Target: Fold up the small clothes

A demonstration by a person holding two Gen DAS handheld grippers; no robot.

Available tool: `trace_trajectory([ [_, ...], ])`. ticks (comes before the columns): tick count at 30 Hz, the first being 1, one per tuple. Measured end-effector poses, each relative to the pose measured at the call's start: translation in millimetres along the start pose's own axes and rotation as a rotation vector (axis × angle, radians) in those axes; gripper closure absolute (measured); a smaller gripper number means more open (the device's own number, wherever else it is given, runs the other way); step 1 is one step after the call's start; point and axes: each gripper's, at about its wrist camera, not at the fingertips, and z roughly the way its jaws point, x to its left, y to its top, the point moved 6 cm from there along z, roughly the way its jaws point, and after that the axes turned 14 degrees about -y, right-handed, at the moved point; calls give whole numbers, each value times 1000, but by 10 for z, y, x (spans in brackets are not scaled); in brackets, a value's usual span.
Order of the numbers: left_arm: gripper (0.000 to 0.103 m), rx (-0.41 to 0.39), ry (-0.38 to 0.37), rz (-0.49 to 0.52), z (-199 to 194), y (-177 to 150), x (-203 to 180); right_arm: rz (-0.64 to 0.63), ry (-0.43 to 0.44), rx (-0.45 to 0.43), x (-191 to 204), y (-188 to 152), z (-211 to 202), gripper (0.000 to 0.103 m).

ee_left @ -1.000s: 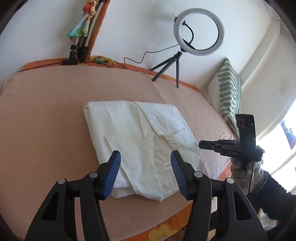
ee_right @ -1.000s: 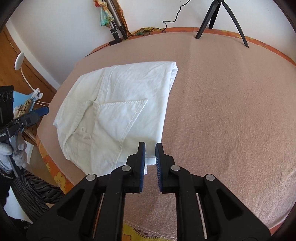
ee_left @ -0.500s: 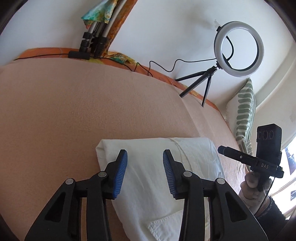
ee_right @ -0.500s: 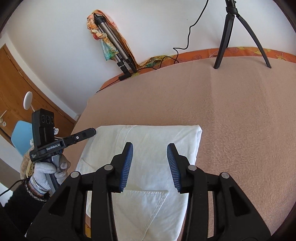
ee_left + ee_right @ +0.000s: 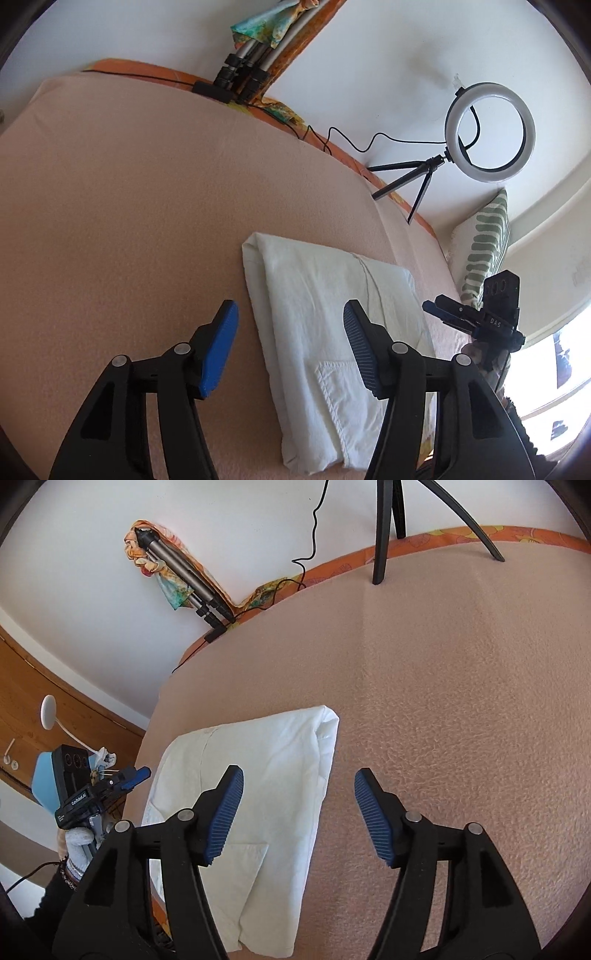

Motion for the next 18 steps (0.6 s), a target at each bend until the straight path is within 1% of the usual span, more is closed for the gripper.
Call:
trace_trajectory([
  [2,44,19,-45,-78,-24,-141,56,19,22,38,-83,-114,35,37],
  [4,44,20,-85,-141,-26,-239,113,50,67,76,-144,-213,83,37],
  [5,44,22,-93,-165,-9,-269,143,62,93,92,-152,-259,107,37],
  [7,44,29,-95,-196,44,-301,205,67,120,90,-149,-296,100,37],
  [10,44,20,-118,-201,104,-288,210,79,162,102,-123,-330,109,37],
  [13,44,16,-136,-197,175,-249,176,84,208,132,-56,-352,191,45],
  [14,44,8,-150,-199,198,-238,168,82,219,141,-26,-370,226,50],
  [16,48,0,-172,-200,254,-219,147,91,242,152,32,-380,283,52],
  [17,52,7,-168,-194,290,-211,133,99,251,156,57,-380,306,52],
  [18,59,17,-171,-193,331,-210,123,106,253,159,81,-379,326,53],
])
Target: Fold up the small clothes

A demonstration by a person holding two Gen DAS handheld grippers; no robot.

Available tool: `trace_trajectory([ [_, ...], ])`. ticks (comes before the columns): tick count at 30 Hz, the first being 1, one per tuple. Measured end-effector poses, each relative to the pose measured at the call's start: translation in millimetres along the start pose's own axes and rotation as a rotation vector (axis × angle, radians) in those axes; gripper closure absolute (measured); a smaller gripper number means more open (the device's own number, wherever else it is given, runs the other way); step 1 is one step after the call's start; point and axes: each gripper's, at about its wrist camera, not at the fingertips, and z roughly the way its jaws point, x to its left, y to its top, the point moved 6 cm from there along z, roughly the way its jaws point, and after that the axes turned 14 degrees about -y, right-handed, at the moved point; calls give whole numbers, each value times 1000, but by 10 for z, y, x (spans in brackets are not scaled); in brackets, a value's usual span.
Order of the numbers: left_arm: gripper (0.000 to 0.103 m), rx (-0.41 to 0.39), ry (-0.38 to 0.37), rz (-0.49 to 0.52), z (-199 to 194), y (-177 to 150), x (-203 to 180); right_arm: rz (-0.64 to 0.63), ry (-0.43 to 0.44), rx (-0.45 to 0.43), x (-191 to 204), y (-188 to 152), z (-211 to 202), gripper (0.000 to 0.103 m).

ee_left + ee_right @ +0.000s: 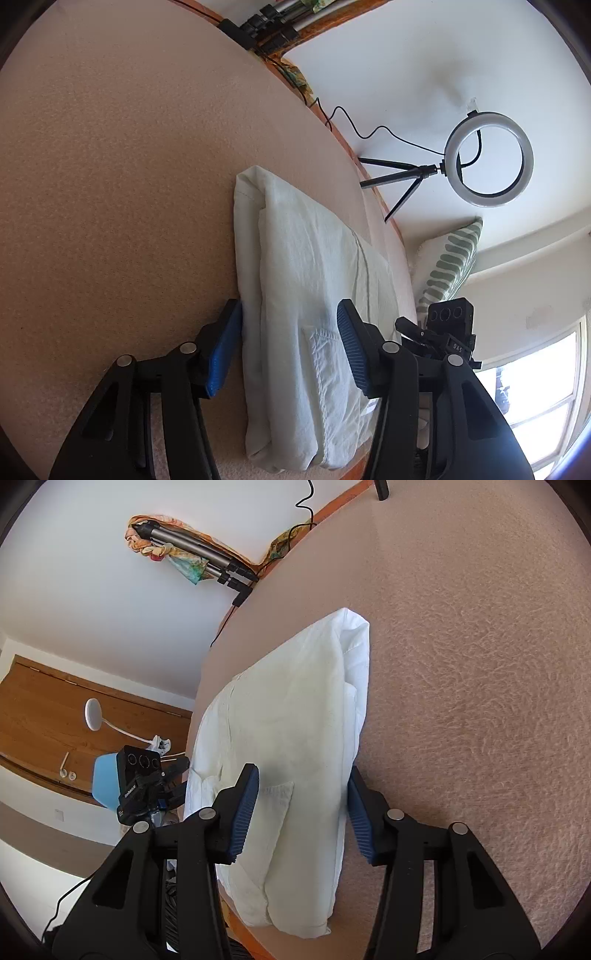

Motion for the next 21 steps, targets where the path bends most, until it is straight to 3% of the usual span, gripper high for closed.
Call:
trace_trajectory([
  [2,66,2,7,5,51,-2,-2,-2,-15,1,30,-7,23,56],
  [5,77,21,56,47,105,-10,-25,-28,-71,-9,70,-30,44,69],
  [10,87,30,174,224,134,-65,-245,-136,-226,-69,267,-84,-34,81],
  [16,90,26,213,437,159,-173,-733,-343,-441,-170,705,-180,-198,84],
  [21,91,12,191,498,206,-203,-996,-422,-516,-244,864,-175,-417,85],
])
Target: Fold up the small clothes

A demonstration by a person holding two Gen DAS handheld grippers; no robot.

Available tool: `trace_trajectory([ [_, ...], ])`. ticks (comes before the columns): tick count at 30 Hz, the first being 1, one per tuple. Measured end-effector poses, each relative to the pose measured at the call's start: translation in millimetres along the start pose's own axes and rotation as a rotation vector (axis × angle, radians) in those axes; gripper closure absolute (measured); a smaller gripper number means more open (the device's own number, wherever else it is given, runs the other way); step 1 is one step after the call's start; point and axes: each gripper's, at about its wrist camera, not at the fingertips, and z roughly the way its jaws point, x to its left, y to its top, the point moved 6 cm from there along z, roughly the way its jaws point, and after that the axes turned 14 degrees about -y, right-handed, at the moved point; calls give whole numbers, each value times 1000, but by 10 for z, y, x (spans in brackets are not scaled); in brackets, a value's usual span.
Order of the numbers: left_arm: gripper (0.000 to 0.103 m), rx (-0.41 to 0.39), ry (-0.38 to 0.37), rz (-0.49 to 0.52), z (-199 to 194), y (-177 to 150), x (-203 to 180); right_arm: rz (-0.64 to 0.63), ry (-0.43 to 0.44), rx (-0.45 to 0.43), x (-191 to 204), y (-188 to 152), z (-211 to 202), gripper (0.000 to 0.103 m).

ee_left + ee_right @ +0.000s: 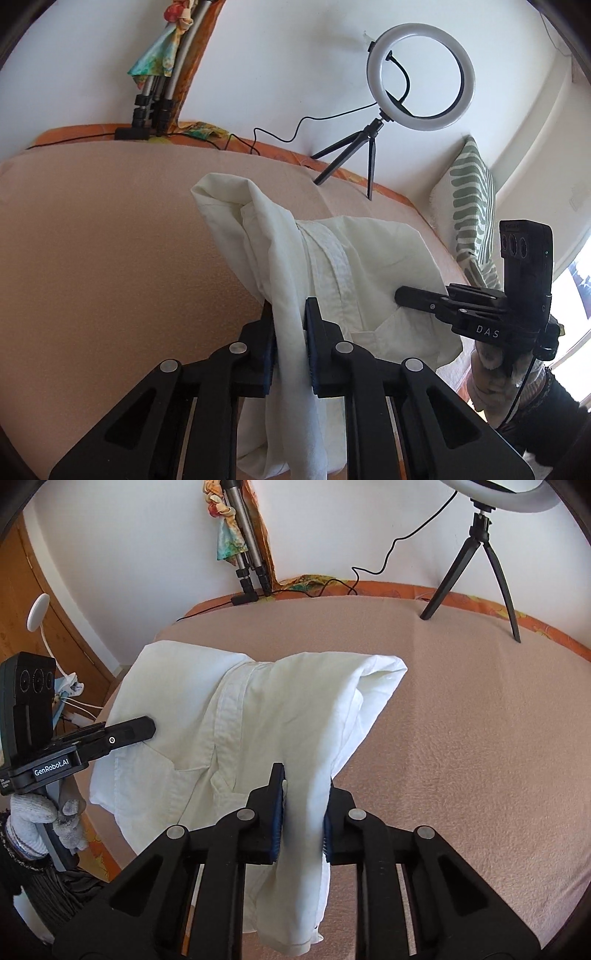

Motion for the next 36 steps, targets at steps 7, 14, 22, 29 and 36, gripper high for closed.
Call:
trace_trajectory([
  [7,91,-15,-53,50,310,225,-353,-30,-98,-68,-340,205,-303,85],
  [14,91,12,-117,130,870,397,-802,-35,-206,-110,-901,370,-492,85],
  [22,91,52,-185,188,1634,657,-1288,-9,-310,-115,-1678,529,-516,86],
  [29,91,95,-205,209,2289,744,-1533,34,-387,-120,-2399,639,-446,86],
  [36,91,123,-192,235,2825,863,-1623,71,-428,-108,-2894,701,-221,86],
])
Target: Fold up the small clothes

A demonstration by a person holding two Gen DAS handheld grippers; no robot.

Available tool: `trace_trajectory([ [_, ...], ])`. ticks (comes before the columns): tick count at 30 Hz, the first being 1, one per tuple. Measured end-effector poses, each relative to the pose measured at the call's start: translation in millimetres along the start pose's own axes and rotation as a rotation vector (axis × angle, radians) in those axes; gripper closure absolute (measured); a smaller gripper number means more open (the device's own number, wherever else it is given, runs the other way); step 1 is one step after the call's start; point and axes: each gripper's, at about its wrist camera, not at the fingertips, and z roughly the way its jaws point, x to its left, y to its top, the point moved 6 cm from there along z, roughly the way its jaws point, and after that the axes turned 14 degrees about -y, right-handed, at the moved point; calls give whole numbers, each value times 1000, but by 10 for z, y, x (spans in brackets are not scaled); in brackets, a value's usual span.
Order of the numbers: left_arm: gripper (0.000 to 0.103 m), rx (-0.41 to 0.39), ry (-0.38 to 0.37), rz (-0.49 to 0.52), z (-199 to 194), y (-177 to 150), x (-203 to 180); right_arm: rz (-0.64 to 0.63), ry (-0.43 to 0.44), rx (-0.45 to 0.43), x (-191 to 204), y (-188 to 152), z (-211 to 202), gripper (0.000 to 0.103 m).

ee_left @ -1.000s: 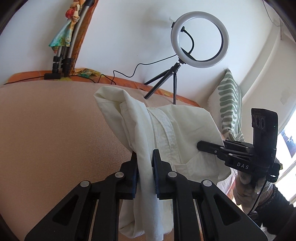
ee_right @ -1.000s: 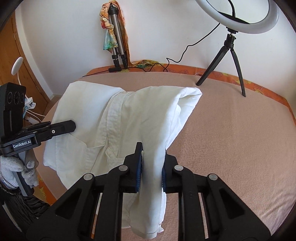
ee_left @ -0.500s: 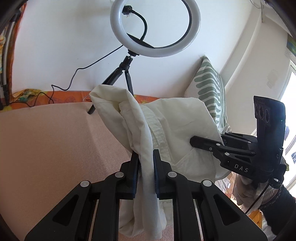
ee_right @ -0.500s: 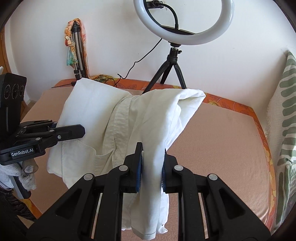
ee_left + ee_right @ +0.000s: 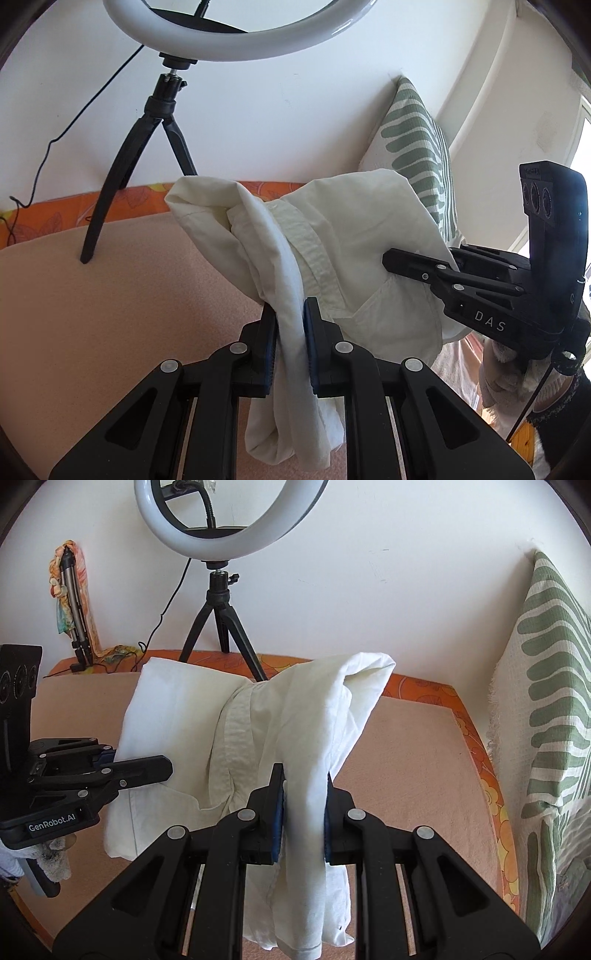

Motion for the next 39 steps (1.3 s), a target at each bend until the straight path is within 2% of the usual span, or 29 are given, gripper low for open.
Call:
trace_trajectory([
  [9,91,18,9,8,408,108,101,2,-52,36,-332,25,481,86],
  [12,90,39,52,22,441,107,189,-2,-77,64,-398,-10,652,86],
  [13,87,50,69,23,443,100,216,7,-86,76,-431,-25,697,86],
  [14,86,57,85,21,444,99,244,23,-101,85,-475,-35,734,82],
  [15,80,67,96,13,438,92,269,40,-108,89,-507,-43,758,73],
  [16,69,77,108,5,429,88,286,53,-122,90,-539,-56,763,66],
  [17,61,81,124,5,428,90,291,60,-136,85,-566,-59,765,47],
  [18,46,78,137,12,400,86,290,63,-145,73,-581,-57,752,30],
  [21,29,66,174,47,320,76,269,66,-154,38,-573,-28,656,16],
  [23,27,72,186,57,288,68,257,58,-160,24,-548,-5,591,9],
  [25,27,83,185,68,258,46,237,62,-176,9,-537,9,515,7],
  [29,24,91,202,75,184,8,175,80,-154,-10,-503,38,355,7],
  [39,24,67,207,119,-113,-35,-130,104,-161,-66,-466,86,-157,6],
])
